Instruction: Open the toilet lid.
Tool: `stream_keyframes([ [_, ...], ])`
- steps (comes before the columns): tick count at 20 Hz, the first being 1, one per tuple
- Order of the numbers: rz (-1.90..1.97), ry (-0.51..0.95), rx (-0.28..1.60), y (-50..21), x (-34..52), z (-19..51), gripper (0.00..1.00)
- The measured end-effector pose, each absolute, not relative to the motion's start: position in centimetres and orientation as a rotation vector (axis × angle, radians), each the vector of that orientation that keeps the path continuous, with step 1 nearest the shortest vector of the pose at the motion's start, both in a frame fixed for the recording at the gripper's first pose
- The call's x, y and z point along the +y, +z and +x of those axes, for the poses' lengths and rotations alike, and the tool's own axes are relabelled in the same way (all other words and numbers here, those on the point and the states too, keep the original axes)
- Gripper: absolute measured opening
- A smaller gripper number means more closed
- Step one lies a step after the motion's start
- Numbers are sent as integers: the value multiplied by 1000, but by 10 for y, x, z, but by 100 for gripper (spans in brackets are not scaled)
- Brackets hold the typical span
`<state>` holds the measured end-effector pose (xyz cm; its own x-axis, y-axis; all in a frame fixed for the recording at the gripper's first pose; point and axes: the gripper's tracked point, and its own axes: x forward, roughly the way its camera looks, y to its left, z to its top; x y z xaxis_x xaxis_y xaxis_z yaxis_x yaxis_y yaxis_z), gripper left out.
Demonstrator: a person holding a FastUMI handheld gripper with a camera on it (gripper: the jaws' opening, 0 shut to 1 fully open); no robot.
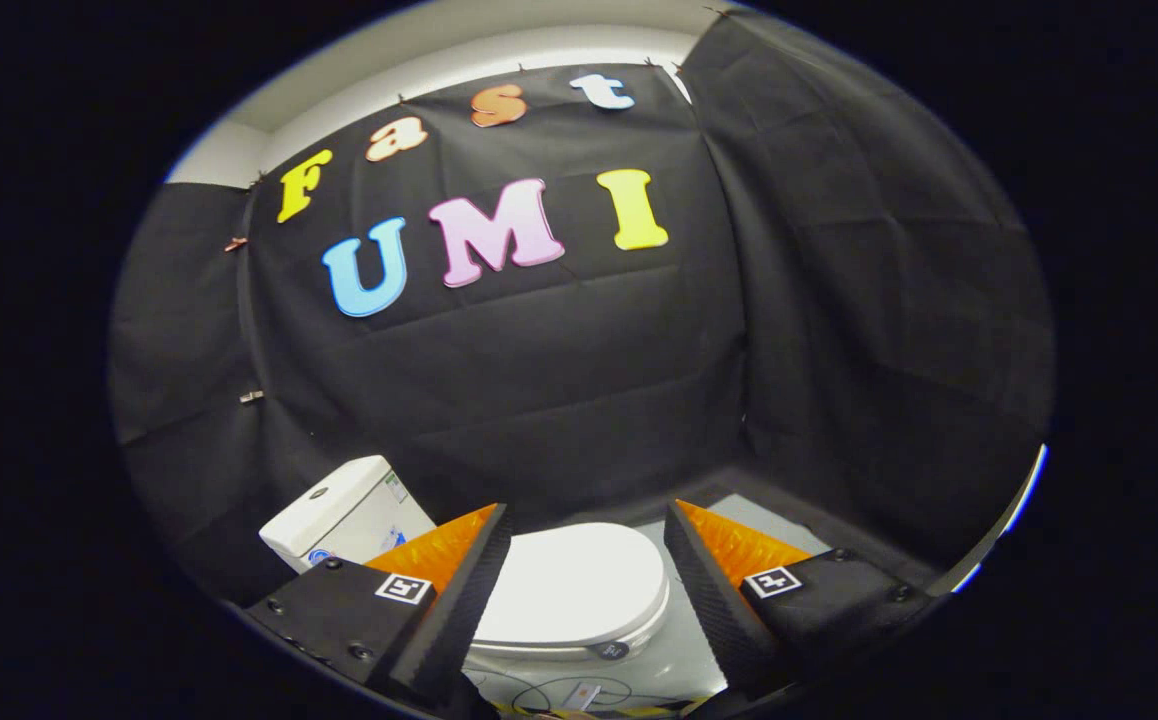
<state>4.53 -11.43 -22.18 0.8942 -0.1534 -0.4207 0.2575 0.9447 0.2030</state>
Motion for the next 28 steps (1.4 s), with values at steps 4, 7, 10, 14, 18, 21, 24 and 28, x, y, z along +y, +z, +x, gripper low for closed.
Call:
stream_keyframes([
  [4, 363, -237, 502, -284, -132, 39, 98],
  [7, 424, -271, 579, -325, -143, 35, 97],
  [10, 497, -282, 652, -366, -145, 38, 97],
  [14, 591, -328, 768, -426, -147, 28, 97],
  [18, 702, -363, 797, -469, -146, 18, 96],
  [21, 801, -378, 817, -497, -135, 17, 96],
  [24, 900, -383, 848, -531, -122, 14, 96],
  [28, 1020, -374, 861, -567, -104, 11, 94],
])
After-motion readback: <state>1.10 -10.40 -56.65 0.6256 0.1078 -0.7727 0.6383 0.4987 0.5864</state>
